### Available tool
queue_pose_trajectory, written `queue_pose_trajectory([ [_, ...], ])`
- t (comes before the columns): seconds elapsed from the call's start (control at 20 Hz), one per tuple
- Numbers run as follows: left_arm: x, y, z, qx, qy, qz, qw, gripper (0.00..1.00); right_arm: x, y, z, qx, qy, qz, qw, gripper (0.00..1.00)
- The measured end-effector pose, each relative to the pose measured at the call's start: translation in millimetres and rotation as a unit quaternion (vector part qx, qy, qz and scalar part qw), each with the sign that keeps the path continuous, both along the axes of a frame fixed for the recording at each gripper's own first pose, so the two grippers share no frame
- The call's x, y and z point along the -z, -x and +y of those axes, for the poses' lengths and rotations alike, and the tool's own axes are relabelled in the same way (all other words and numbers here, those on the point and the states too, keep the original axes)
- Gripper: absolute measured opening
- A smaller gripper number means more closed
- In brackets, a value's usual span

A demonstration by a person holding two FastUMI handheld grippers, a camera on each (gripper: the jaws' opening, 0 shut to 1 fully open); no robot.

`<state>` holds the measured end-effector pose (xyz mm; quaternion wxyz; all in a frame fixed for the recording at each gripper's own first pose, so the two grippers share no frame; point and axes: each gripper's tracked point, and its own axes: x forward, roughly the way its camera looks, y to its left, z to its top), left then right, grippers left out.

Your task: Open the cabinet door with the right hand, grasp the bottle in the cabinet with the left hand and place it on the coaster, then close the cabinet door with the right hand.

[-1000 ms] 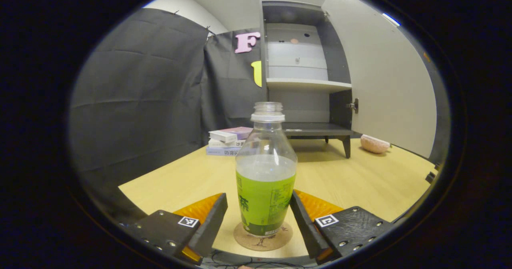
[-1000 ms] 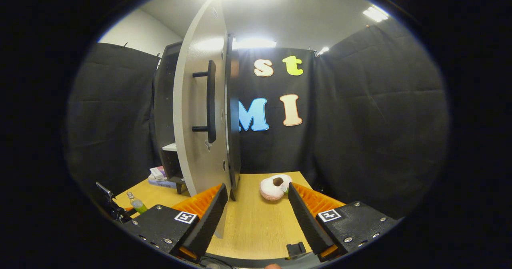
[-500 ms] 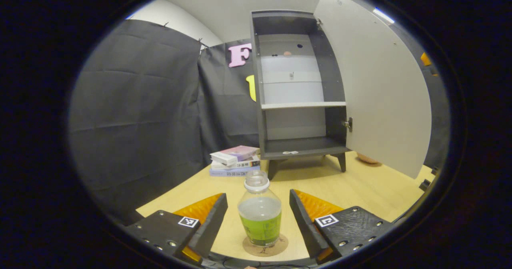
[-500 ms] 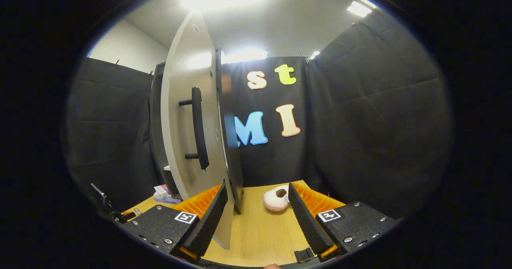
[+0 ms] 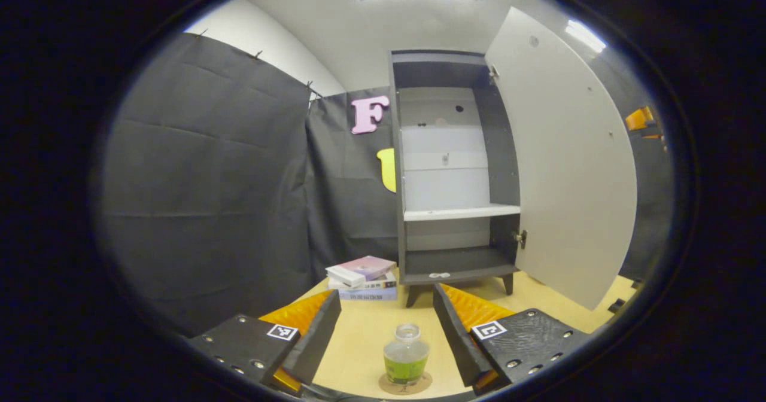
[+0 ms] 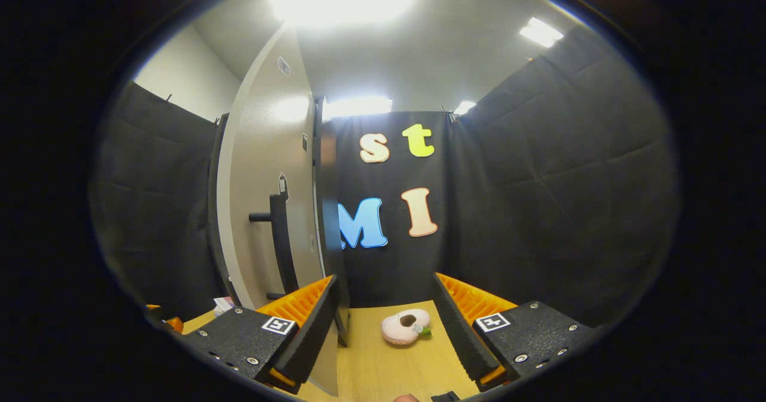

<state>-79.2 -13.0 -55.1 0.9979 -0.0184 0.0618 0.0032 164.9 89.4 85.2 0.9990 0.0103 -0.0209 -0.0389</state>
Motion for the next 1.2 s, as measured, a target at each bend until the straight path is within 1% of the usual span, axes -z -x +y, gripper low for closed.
queue_pose_trajectory([
  [0.05,-6.8,-2.8,7.2,0.0,0.002,-0.006,1.0,0.92,-1.0,-4.0,6.8,0.003,0.009,-0.001,1.0,0.94],
  [0.1,-13.5,-6.7,14.4,0.001,0.0,-0.012,1.0,0.89,-0.9,-7.0,14.3,0.006,0.017,-0.001,1.0,0.94],
  [0.15,-19.5,-9.4,23.3,0.0,-0.002,-0.018,1.0,0.89,0.2,-11.0,18.4,0.015,0.027,0.002,1.0,0.94],
  [0.25,-24.7,-16.1,38.6,0.001,-0.007,-0.023,1.0,0.89,0.0,-14.4,23.9,0.045,0.05,0.004,0.998,0.93],
  [0.3,-26.5,-20.4,46.2,0.001,-0.009,-0.025,1.0,0.92,-5.5,-10.5,23.9,0.06,0.066,-0.004,0.996,0.94],
  [0.35,-27.5,-26.1,52.6,0.002,-0.009,-0.026,1.0,0.92,-6.1,-10.7,27.1,0.069,0.079,-0.006,0.995,0.9],
  [0.4,-28.3,-31.1,58.6,0.004,-0.006,-0.026,1.0,0.92,-5.6,-9.9,31.1,0.071,0.081,-0.004,0.994,0.9],
  [0.45,-29.4,-35.2,63.0,0.008,-0.004,-0.028,1.0,0.92,-2.7,-10.5,36.4,0.07,0.076,-0.001,0.995,0.9],
  [0.5,-29.1,-41.1,67.8,0.011,-0.004,-0.029,1.0,0.92,-1.0,-10.8,40.7,0.068,0.065,0.002,0.996,0.87],
  [0.55,-28.8,-47.1,72.4,0.012,-0.003,-0.03,0.999,0.92,-0.9,-11.3,41.6,0.07,0.055,0.003,0.996,0.89],
  [0.6,-28.0,-52.4,74.2,0.016,-0.001,-0.031,0.999,0.92,-1.4,-10.4,43.3,0.073,0.052,0.003,0.996,0.89],
  [0.75,-19.8,-65.7,81.9,0.027,0.003,-0.028,0.999,0.92,-2.2,-4.2,51.6,0.094,0.061,0.001,0.994,0.89],
  [0.9,-12.4,-75.4,88.8,0.042,0.001,-0.028,0.999,0.92,-0.4,0.5,63.4,0.107,0.053,0.002,0.993,0.89],
  [1.2,-2.5,-86.4,114.1,0.051,0.009,-0.025,0.998,0.92,2.0,1.5,106.9,0.093,0.049,0.003,0.995,0.89],
])
